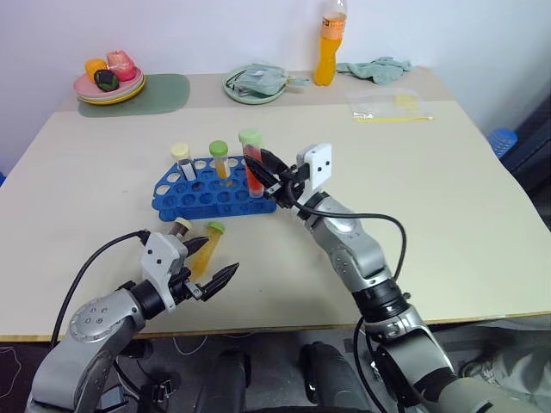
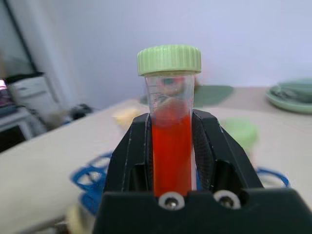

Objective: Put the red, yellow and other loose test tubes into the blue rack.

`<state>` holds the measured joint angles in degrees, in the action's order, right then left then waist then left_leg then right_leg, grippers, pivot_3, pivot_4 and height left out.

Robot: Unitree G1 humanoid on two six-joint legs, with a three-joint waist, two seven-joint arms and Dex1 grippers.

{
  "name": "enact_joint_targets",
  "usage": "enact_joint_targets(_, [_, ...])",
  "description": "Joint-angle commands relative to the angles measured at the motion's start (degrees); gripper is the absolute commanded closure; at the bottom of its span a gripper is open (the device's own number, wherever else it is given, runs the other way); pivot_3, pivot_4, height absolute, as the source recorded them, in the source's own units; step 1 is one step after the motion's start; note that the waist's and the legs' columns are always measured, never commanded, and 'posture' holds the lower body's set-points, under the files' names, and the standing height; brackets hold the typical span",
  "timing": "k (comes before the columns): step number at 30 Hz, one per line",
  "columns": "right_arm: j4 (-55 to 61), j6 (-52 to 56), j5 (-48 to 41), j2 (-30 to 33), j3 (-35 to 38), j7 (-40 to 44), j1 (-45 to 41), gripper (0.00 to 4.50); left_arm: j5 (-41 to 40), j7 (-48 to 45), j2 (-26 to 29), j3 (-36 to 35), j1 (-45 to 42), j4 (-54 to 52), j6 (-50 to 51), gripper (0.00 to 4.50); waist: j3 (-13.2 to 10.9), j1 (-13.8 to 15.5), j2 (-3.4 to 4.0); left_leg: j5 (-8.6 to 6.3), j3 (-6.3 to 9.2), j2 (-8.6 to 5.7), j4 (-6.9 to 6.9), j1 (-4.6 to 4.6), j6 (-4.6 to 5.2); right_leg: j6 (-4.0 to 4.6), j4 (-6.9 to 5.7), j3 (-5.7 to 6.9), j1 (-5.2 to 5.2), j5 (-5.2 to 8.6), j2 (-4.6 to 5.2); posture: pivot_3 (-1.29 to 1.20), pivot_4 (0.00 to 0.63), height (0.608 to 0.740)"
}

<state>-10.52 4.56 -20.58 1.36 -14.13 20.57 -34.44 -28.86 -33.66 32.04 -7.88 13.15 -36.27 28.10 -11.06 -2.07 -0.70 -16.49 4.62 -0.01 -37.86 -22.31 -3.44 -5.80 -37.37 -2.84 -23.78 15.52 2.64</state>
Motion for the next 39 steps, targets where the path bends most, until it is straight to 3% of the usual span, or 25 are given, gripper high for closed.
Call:
enact_joint_targets(1, [-2.3,-5.9,3.3,-2.2,1.0,1.3,-1.6,3.80,-0.9,0.6,-0.3,-0.8,0.2,-2.9,-0.2,0.00,0.0,-0.2,0.00,0.00,0.02,0.00,0.00,0.00,0.00,0.00,-0.02,0.00,0.00,0.00,-0.01,0.00,0.150,0.740])
enact_joint_targets(18, [-19.3,-17.4,10.5,-7.3,5.1,1.2,-5.2,3.80,-1.9,0.8,0.1,-0.4,-1.4,-3.2,0.4,0.00,0.0,-0.5,0.00,0.01,0.01,0.00,0.00,0.03,-0.02,0.01,-0.11,-0.01,-0.02,0.00,-0.02,0.00,0.150,0.740])
enact_joint_targets(35, [-22.9,-26.2,13.7,-7.7,5.3,4.3,-2.6,3.80,-2.1,1.6,0.4,-0.8,-1.7,-3.5,0.9,0.00,0.0,-0.5,0.00,0.03,0.01,-0.01,0.00,0.10,-0.05,0.02,-0.19,-0.02,0.00,0.00,-0.02,0.00,0.150,0.740])
enact_joint_targets(39, [-23.0,-26.8,13.2,-8.4,6.5,3.6,-3.2,1.93,-2.3,2.1,0.5,-1.4,-1.7,-3.5,1.4,0.00,0.0,-0.5,0.01,0.03,0.01,0.00,0.00,0.10,-0.05,0.02,-0.19,-0.02,0.00,0.00,-0.03,0.00,0.150,0.740])
